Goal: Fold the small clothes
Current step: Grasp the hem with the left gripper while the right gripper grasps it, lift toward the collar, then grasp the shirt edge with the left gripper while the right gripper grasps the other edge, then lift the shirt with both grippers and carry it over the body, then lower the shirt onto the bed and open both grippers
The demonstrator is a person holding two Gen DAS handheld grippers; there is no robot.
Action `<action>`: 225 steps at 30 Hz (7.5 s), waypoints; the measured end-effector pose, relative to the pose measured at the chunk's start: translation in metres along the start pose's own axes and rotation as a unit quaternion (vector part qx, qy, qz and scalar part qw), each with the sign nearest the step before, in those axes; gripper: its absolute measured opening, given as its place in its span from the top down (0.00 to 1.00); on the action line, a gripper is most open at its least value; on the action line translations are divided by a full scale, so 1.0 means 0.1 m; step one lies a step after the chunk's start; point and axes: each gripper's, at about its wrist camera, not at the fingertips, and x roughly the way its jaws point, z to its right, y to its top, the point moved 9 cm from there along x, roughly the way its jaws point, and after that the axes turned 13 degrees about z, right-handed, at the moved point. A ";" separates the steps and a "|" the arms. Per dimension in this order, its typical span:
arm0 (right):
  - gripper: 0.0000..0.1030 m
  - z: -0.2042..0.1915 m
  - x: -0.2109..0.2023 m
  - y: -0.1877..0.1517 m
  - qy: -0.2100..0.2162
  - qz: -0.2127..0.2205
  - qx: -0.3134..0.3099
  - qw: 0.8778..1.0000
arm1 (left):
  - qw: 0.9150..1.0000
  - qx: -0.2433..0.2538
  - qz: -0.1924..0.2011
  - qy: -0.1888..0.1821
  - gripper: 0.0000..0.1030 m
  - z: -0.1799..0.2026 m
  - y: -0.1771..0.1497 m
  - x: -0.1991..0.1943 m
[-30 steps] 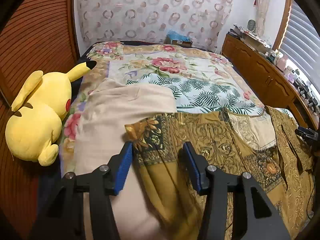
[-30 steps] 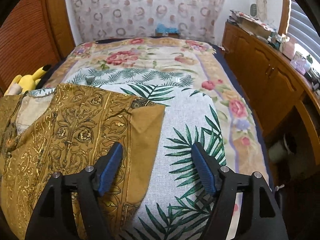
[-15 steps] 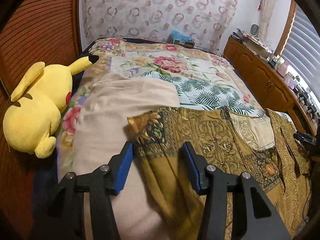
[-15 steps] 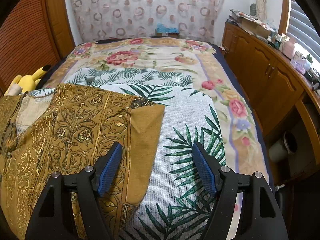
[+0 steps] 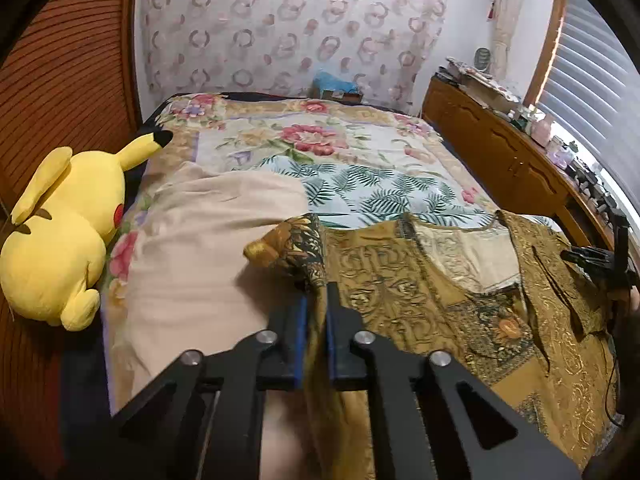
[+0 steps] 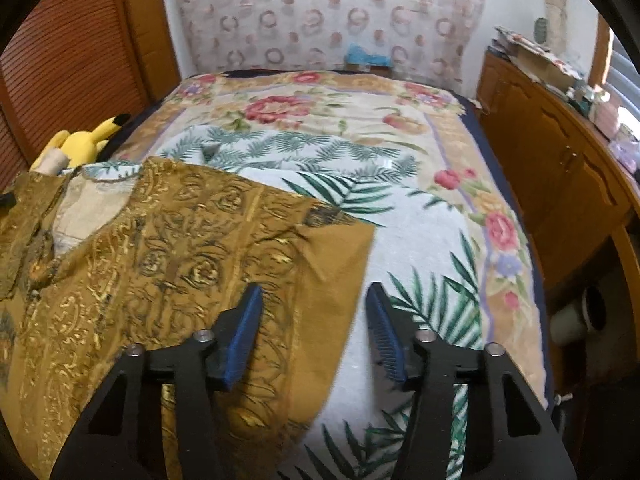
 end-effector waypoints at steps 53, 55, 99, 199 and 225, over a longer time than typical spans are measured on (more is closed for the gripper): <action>0.99 -0.80 -2.70 -1.38 0.015 0.132 -0.008 0.991 | 0.989 0.033 0.142 -0.008 0.93 0.50 -1.27 -2.52; 0.99 -0.80 -2.70 -1.48 0.016 0.116 -0.010 0.993 | 0.991 0.037 0.132 -0.006 0.90 0.51 -1.31 -2.51; 0.38 -0.54 -1.49 -1.27 -0.024 0.027 -0.036 0.999 | 0.996 0.080 -0.027 0.006 0.47 0.22 -1.35 -1.13; 0.95 -0.11 -0.72 1.01 -0.010 0.131 -0.060 0.990 | 0.989 0.112 0.096 0.014 0.97 0.55 0.97 -0.18; 0.56 -0.02 -0.29 0.55 -0.027 0.059 -0.030 0.997 | 0.997 0.072 0.015 0.024 0.54 0.25 0.21 -0.15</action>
